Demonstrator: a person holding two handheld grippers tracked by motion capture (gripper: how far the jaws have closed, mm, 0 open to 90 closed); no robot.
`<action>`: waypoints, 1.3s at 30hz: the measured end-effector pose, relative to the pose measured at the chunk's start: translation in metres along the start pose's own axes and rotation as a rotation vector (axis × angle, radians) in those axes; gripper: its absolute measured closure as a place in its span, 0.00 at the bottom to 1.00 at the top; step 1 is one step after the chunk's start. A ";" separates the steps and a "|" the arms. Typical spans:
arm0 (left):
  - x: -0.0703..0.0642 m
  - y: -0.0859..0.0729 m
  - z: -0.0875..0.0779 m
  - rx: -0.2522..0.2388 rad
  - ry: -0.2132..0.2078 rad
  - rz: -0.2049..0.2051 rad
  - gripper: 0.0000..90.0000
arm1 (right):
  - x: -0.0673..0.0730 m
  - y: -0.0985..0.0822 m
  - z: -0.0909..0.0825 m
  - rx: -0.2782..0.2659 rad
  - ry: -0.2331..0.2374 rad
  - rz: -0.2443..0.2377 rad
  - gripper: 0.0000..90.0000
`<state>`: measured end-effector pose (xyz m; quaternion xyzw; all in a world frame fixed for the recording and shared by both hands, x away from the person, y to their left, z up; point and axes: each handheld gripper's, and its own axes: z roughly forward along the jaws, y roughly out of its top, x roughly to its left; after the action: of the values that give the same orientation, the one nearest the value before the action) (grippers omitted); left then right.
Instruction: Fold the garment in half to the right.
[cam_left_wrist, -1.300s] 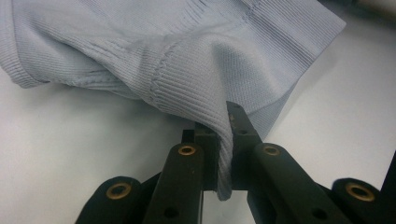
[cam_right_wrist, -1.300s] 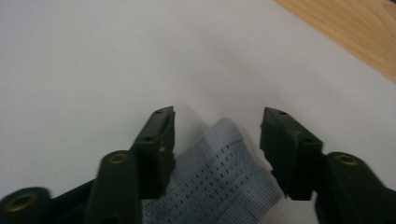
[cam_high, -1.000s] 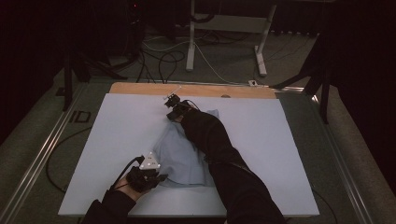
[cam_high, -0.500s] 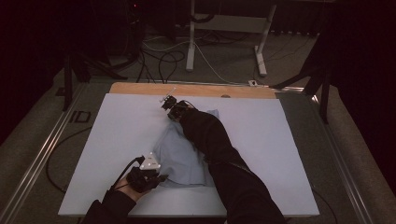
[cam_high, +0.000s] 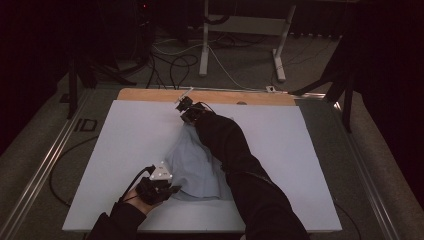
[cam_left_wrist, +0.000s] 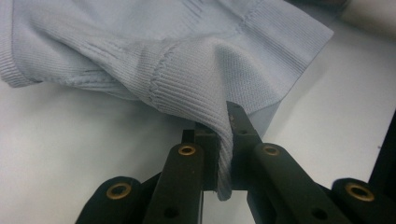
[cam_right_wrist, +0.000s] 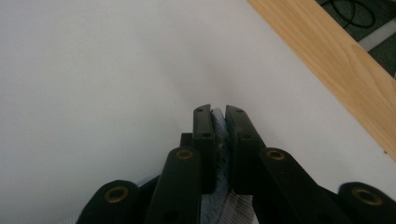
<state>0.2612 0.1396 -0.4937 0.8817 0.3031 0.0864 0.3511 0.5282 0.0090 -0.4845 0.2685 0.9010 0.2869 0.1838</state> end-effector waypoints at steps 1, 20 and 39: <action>-0.001 0.002 0.000 -0.004 -0.001 0.001 0.97 | -0.001 0.000 -0.002 -0.007 0.001 -0.002 0.94; -0.016 0.034 0.002 -0.014 -0.027 0.072 0.97 | -0.020 -0.003 -0.040 -0.089 0.007 0.024 0.93; -0.041 0.072 0.017 -0.014 -0.070 0.163 0.97 | -0.047 -0.025 -0.073 -0.107 -0.024 0.051 0.93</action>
<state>0.2688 0.0648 -0.4552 0.9036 0.2171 0.0860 0.3592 0.5203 -0.0669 -0.4352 0.2845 0.8750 0.3359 0.2015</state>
